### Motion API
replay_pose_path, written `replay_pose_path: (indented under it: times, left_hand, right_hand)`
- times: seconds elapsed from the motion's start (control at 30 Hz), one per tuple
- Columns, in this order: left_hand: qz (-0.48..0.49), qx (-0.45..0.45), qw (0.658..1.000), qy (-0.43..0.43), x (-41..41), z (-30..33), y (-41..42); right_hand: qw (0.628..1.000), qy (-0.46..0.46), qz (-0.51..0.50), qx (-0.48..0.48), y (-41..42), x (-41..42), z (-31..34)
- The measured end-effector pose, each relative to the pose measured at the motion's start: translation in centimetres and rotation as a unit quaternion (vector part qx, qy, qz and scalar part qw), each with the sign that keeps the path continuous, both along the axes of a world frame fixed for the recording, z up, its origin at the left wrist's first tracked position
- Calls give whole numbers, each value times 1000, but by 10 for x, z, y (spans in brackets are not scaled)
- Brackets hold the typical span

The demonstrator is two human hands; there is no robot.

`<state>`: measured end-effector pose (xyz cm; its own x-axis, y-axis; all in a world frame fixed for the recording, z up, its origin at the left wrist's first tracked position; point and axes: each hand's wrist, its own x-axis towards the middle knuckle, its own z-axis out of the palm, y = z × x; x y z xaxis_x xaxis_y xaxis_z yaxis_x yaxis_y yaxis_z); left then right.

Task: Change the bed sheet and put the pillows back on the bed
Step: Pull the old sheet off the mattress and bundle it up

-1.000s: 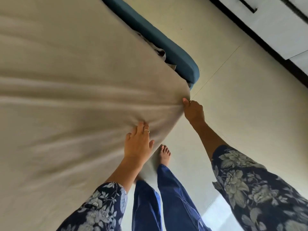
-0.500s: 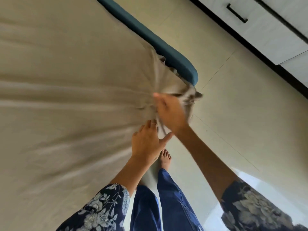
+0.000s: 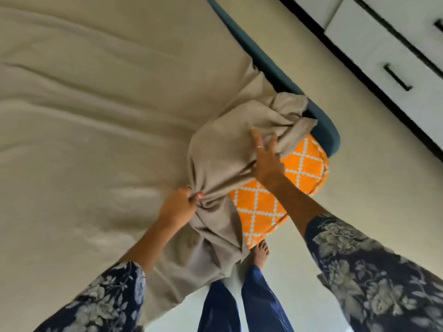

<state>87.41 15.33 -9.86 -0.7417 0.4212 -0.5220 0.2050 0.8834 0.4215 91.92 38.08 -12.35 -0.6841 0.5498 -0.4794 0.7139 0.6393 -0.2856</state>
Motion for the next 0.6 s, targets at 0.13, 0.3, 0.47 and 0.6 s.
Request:
replay_pose_path:
  times: [0.13, 0.3, 0.47, 0.6]
  left_hand:
    - [-27, 75, 997, -16, 21, 16, -9]
    - [116, 176, 977, 26, -14, 89, -58]
    - [253, 165, 953, -30, -83, 215, -178]
    - [384, 210, 896, 70, -135, 300, -263]
  right_hand:
    - [998, -18, 47, 46, 18, -25, -8]
    - [992, 95, 69, -40, -61, -85, 88]
    - [938, 163, 268, -149, -213, -180, 245]
    - [892, 190, 306, -273, -305, -236, 329]
